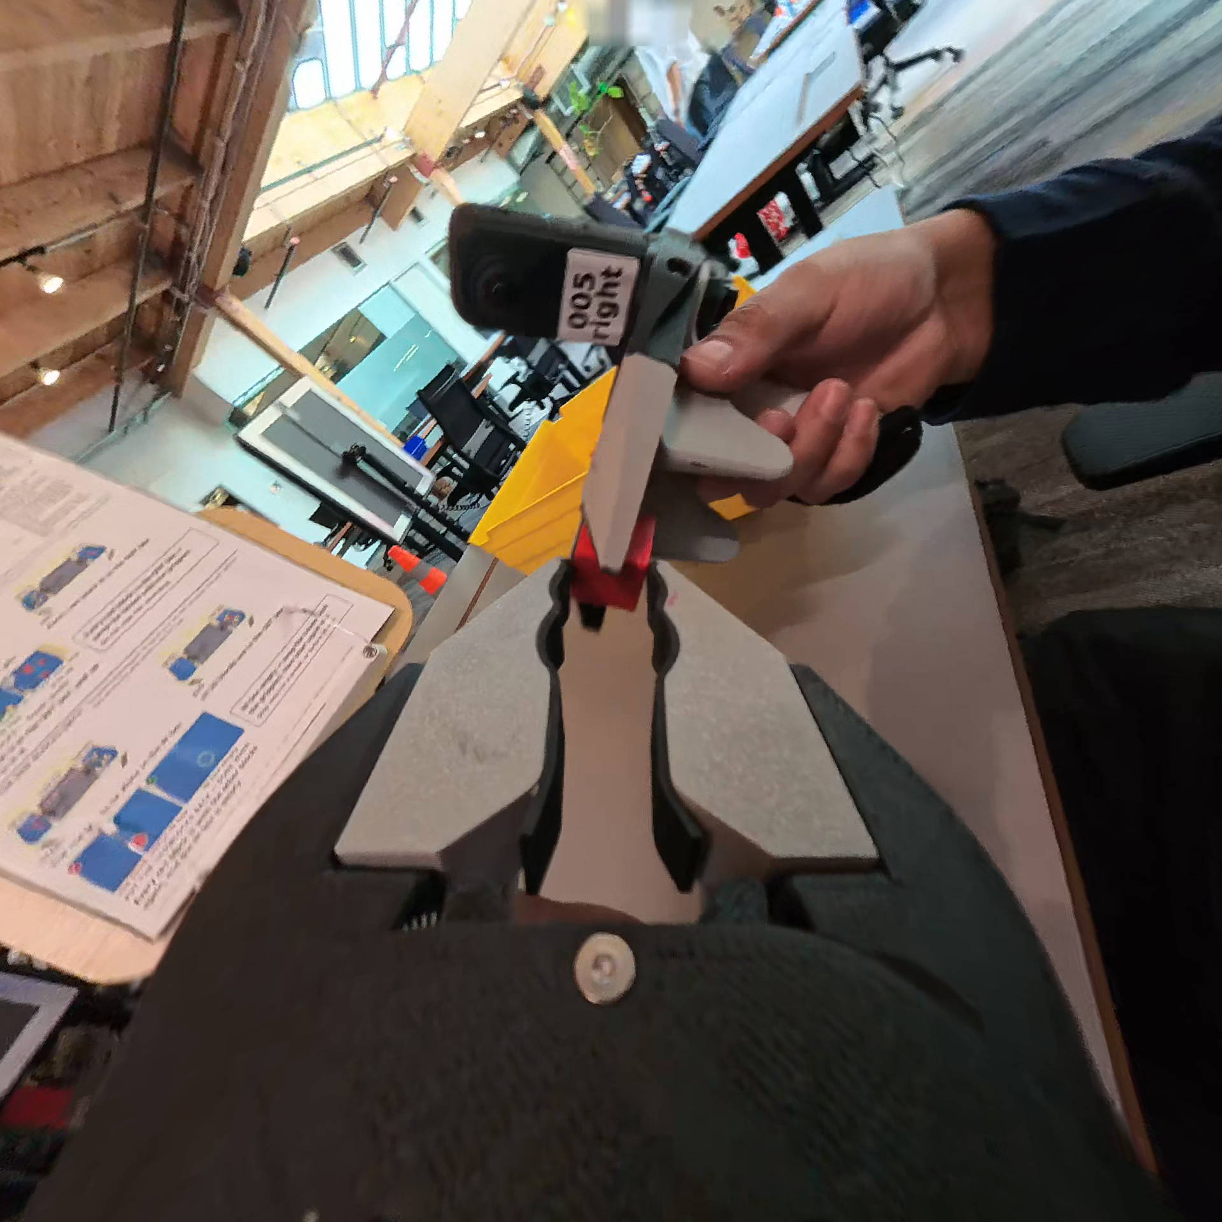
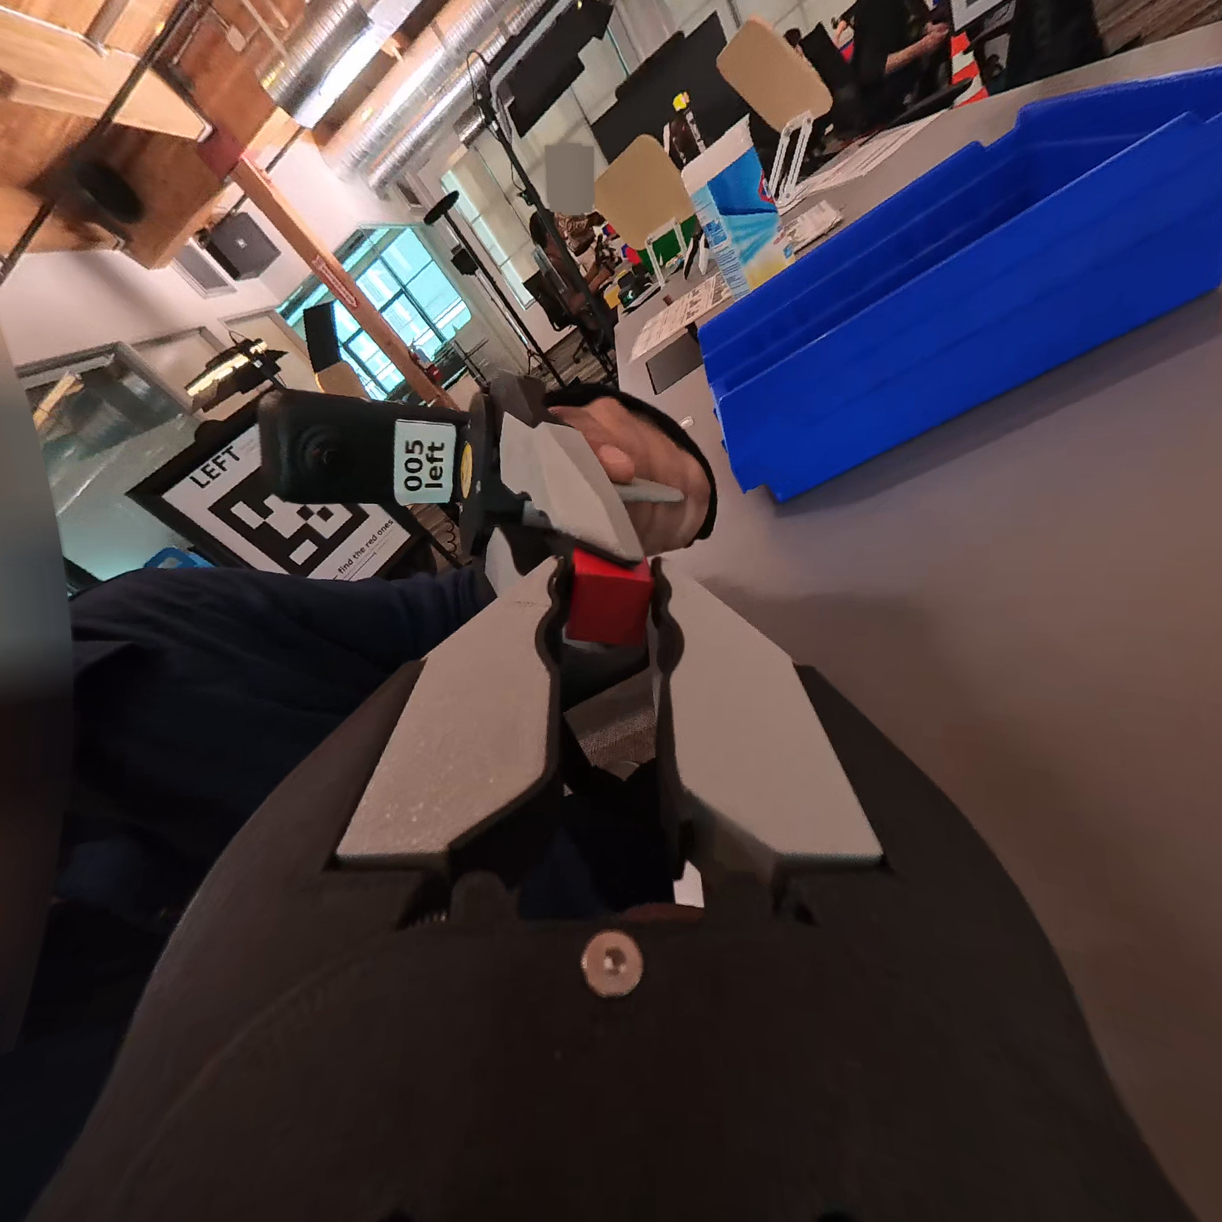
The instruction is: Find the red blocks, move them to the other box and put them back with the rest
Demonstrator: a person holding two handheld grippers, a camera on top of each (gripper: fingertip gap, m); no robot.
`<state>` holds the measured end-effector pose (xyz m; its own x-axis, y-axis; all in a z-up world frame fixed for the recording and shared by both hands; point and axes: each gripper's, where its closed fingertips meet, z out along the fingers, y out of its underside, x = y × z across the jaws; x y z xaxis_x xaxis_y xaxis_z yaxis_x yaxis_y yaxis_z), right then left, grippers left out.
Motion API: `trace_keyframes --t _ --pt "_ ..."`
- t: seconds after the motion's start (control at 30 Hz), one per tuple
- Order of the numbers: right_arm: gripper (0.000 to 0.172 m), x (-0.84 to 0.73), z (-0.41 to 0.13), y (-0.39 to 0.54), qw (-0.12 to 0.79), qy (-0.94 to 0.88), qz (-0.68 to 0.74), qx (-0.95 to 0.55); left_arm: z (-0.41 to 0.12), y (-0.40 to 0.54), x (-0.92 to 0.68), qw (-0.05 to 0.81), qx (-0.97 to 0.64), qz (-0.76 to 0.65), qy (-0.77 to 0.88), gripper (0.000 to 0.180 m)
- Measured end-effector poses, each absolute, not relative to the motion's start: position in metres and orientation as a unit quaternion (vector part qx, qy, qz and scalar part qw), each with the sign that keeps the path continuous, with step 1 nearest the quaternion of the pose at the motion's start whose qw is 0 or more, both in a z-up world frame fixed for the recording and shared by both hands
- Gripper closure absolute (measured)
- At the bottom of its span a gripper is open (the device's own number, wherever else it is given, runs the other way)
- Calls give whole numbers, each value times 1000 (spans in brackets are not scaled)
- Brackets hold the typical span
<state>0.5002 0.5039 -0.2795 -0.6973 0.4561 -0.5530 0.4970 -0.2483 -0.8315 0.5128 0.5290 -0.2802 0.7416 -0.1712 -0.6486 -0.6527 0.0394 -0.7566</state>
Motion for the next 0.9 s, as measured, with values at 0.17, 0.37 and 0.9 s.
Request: trace_keyframes --t 0.17,0.37,0.9 --pt "151 496 -252 572 -162 603 -653 428 -269 513 487 688 -690 145 174 132" --pt "152 521 -249 797 -557 492 -316 590 -303 478 425 608 -775 172 6 111" --pt "98 534 -346 739 -356 617 -279 644 -380 371 283 428 -818 338 -182 131"
